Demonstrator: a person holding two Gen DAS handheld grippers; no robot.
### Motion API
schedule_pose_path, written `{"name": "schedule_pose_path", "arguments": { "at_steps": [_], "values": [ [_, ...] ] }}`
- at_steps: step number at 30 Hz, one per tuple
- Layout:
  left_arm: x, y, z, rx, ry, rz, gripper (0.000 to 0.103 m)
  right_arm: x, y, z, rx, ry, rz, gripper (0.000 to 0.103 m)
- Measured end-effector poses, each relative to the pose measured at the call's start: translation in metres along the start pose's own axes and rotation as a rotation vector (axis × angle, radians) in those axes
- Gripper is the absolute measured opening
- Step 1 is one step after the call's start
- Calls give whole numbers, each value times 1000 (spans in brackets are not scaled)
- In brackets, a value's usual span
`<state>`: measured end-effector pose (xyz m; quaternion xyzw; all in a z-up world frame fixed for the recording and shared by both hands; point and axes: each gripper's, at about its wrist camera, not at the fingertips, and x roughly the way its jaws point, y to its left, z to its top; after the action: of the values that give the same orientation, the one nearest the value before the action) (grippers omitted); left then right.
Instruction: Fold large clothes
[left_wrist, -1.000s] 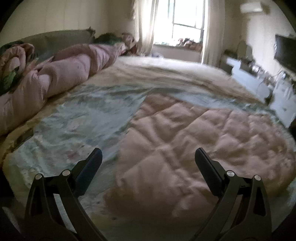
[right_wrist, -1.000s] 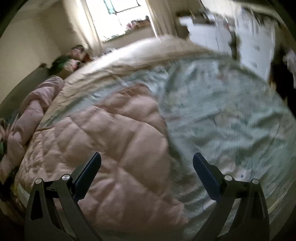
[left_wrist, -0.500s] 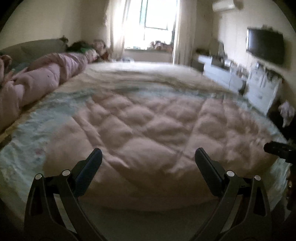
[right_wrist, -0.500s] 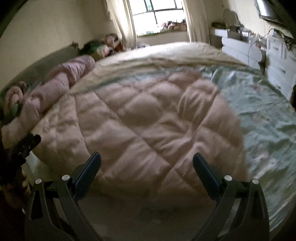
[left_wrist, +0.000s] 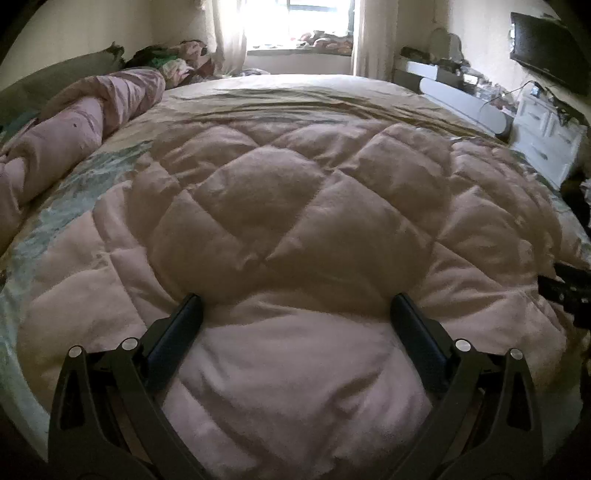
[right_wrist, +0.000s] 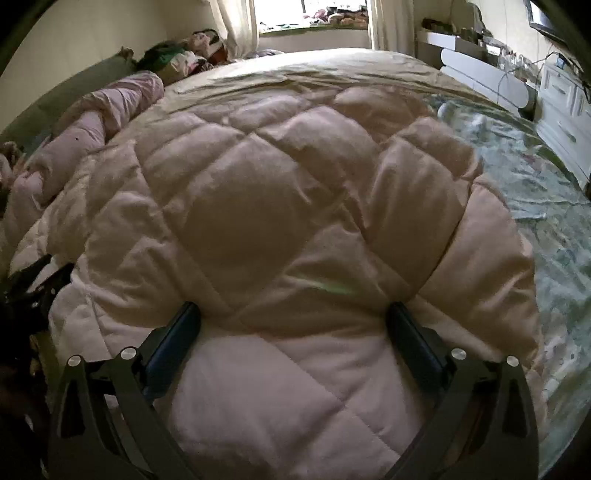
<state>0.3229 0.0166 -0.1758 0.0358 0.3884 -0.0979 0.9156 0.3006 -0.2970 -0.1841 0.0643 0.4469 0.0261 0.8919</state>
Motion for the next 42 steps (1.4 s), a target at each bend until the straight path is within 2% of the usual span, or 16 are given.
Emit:
{"name": "schedule_pose_path", "arguments": {
  "at_steps": [7, 10, 12, 19, 23, 29, 33, 42],
  "values": [
    [6, 1, 3, -11, 11, -7, 95, 4, -1, -1, 1, -7, 7, 99],
    [-10, 4, 4, -18, -1, -15, 95, -15, 0, 2, 33, -23, 9, 99],
    [-17, 4, 3, -27, -14, -21, 95, -34, 4, -4, 47, -61, 39, 99],
    [-56, 0, -14, -9, -54, 6, 95, -71, 12, -37, 31, -120, 38, 99],
    [-84, -5, -26, 3, -81, 59, 95, -89, 16, -49, 42, -104, 59, 99],
    [-116, -6, -50, -95, -46, -15, 95, -135, 29, -82, 45, -143, 33, 99],
    [-142, -11, -63, -130, -47, -22, 95, -169, 36, -106, 54, -192, 41, 99],
    [-200, -35, -84, -48, -111, 49, 95, -226, 42, -146, 77, -287, 62, 99]
  ]
}}
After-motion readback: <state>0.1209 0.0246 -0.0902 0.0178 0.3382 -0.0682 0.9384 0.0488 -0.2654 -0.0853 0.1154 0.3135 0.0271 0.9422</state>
